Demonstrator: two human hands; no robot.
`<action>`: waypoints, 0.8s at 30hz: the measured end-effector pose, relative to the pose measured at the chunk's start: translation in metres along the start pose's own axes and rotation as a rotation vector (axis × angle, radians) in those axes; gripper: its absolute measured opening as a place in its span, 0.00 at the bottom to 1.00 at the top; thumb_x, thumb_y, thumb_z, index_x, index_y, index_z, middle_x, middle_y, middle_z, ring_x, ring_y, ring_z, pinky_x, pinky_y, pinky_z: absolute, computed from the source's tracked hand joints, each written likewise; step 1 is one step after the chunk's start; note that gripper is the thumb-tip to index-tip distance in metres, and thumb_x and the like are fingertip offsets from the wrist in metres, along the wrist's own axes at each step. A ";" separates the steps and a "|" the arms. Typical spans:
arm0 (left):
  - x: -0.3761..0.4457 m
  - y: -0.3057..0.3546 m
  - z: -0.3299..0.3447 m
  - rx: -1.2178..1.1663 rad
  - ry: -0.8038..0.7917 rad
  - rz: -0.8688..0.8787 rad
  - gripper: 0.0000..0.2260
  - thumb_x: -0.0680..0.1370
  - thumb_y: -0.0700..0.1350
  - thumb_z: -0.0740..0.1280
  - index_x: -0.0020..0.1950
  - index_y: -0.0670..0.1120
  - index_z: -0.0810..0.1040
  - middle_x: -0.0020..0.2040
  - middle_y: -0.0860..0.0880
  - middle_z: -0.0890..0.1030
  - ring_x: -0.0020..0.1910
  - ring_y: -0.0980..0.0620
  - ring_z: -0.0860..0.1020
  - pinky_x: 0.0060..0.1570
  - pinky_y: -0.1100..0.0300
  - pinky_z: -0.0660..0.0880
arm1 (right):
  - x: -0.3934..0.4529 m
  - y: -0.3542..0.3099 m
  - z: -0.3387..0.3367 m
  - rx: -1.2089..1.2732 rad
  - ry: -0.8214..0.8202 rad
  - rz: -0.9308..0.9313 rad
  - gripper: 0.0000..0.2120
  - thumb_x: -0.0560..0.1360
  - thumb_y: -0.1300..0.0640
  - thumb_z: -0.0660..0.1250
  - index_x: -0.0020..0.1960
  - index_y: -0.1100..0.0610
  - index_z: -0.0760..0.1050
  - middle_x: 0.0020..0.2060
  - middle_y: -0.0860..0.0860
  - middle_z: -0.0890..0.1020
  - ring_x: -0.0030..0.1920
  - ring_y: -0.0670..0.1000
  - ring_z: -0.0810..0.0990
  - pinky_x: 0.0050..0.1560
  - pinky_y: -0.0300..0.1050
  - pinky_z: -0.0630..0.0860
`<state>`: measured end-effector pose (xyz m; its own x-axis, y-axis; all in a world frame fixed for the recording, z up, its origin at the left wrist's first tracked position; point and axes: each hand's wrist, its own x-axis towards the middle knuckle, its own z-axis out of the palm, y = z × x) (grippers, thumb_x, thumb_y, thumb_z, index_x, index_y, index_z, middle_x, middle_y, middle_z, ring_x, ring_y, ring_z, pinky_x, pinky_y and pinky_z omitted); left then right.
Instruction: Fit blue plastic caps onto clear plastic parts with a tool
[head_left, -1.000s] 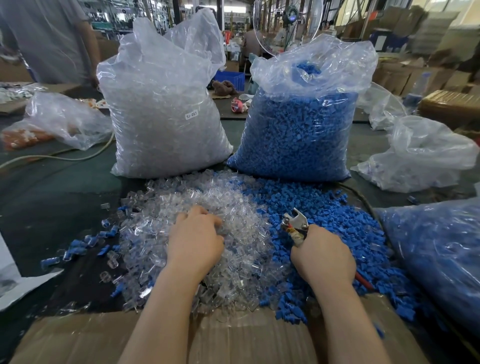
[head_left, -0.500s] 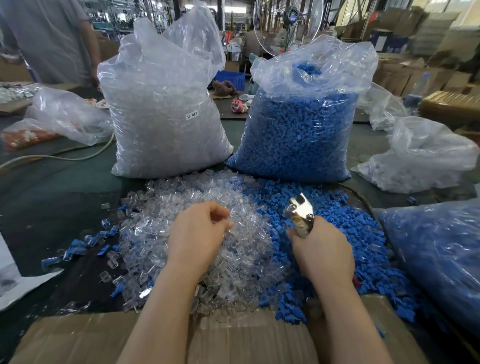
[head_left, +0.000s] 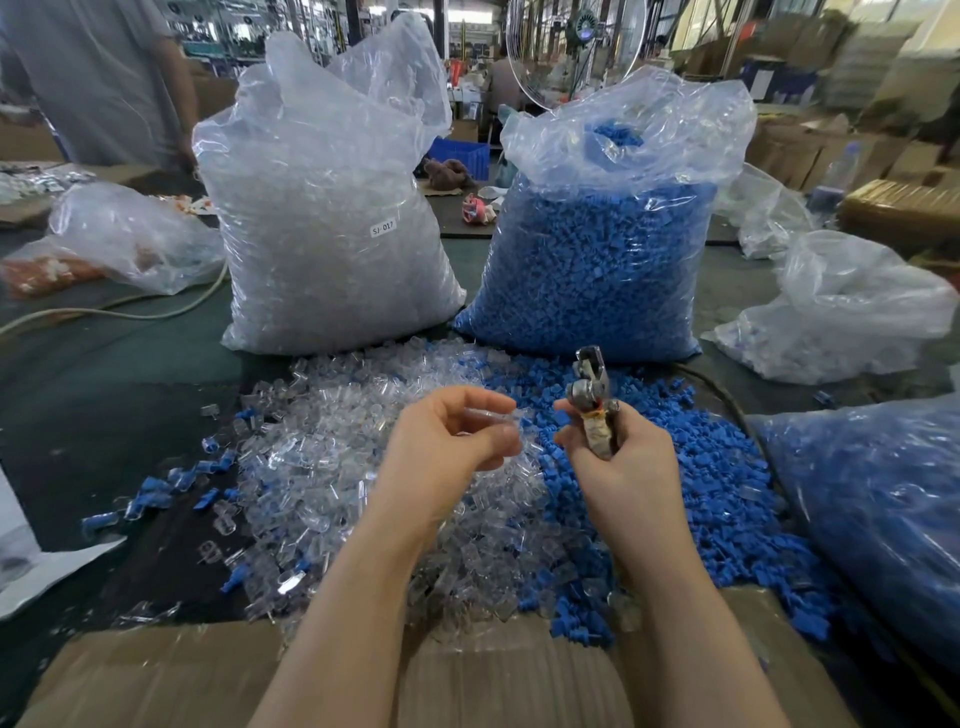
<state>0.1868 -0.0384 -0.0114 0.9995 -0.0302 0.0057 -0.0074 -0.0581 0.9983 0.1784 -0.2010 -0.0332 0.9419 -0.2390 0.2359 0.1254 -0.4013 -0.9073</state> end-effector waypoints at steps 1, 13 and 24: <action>0.000 0.000 0.001 -0.008 -0.006 -0.002 0.08 0.74 0.36 0.74 0.49 0.47 0.82 0.39 0.49 0.86 0.40 0.55 0.85 0.40 0.66 0.80 | 0.000 -0.001 0.001 0.026 -0.011 0.004 0.07 0.75 0.59 0.70 0.44 0.47 0.80 0.37 0.48 0.83 0.38 0.48 0.80 0.40 0.48 0.77; -0.002 0.002 0.007 -0.121 -0.002 -0.050 0.05 0.74 0.45 0.74 0.47 0.44 0.84 0.40 0.49 0.87 0.41 0.53 0.86 0.39 0.66 0.80 | -0.004 -0.011 0.000 0.291 -0.056 -0.035 0.08 0.74 0.63 0.72 0.46 0.50 0.79 0.37 0.40 0.82 0.37 0.38 0.79 0.40 0.29 0.75; -0.003 0.002 0.022 -0.257 0.028 -0.115 0.00 0.75 0.38 0.73 0.45 0.42 0.83 0.38 0.45 0.86 0.36 0.53 0.84 0.34 0.65 0.79 | -0.006 -0.015 0.004 0.274 -0.081 -0.086 0.09 0.74 0.63 0.72 0.46 0.49 0.79 0.38 0.42 0.83 0.40 0.42 0.82 0.41 0.32 0.77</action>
<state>0.1830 -0.0602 -0.0107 0.9938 -0.0100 -0.1107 0.1105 0.1960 0.9744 0.1716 -0.1905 -0.0226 0.9446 -0.1391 0.2974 0.2748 -0.1608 -0.9480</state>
